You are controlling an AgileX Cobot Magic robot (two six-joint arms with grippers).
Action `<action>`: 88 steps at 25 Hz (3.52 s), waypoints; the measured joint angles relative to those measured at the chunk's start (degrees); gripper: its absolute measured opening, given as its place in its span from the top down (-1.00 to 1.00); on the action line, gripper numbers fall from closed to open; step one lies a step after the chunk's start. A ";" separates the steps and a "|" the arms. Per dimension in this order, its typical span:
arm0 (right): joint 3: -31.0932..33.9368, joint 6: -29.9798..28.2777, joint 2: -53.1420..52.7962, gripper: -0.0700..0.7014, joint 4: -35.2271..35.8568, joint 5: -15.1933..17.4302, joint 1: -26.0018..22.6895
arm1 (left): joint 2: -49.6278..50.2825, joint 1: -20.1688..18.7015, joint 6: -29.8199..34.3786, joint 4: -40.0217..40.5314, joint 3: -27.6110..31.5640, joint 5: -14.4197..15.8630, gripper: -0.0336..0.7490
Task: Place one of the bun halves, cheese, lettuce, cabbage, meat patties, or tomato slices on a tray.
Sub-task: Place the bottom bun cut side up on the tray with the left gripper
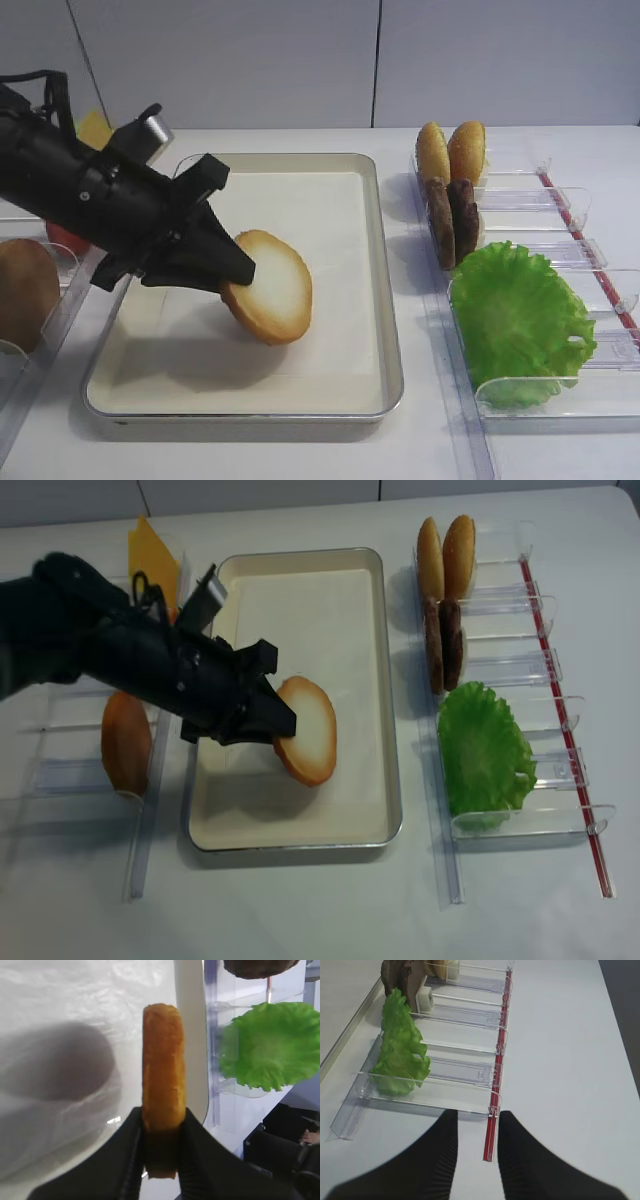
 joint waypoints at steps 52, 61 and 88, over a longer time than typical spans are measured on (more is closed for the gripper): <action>0.00 0.00 0.00 0.17 0.00 0.00 0.00 | 6.40 -0.13 -1.58 2.54 0.00 -4.76 0.38; 0.00 0.00 0.00 0.17 0.00 0.00 0.00 | 6.40 -0.13 -10.23 13.98 -6.41 -0.13 -0.07; 0.00 0.01 0.00 0.17 0.00 0.00 0.00 | -5.37 -3.83 -30.70 50.22 -19.77 11.51 -0.09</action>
